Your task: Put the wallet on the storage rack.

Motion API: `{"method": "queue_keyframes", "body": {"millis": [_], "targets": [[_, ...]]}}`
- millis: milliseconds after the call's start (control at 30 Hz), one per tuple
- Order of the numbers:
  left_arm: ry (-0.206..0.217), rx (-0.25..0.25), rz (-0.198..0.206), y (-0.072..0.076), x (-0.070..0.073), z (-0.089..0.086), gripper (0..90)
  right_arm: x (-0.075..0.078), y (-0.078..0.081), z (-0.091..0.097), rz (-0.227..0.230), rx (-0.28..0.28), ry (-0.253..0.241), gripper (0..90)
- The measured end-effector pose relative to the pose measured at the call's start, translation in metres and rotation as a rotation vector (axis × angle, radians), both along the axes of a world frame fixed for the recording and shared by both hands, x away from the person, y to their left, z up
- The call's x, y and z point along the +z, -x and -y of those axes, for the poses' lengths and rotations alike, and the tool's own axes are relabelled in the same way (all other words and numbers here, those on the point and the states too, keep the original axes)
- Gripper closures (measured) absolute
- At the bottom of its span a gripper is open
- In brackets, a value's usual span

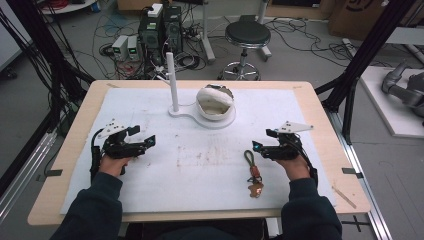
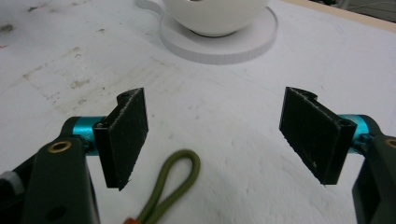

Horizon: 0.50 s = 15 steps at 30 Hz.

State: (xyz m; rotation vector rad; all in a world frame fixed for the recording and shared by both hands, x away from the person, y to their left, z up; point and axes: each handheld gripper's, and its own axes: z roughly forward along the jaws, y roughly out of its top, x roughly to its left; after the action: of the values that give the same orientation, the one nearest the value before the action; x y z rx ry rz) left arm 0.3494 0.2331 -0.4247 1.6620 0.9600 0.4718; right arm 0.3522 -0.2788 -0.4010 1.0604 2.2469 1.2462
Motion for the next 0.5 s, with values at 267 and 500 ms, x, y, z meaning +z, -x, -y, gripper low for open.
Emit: {"method": "queue_keyframes", "body": {"millis": [267,500], "targets": [[0.007,-0.026,-0.003,-0.0002,0.0009,0.0065,17.3,-0.0010,0.0053,0.0119,0.017,-0.048,0.003,25.1],[0.018,-0.018,-0.012,-0.0005,0.0005,0.0044,17.4,-0.0011,0.0057,0.0108,0.018,-0.054,0.008,25.1]]}}
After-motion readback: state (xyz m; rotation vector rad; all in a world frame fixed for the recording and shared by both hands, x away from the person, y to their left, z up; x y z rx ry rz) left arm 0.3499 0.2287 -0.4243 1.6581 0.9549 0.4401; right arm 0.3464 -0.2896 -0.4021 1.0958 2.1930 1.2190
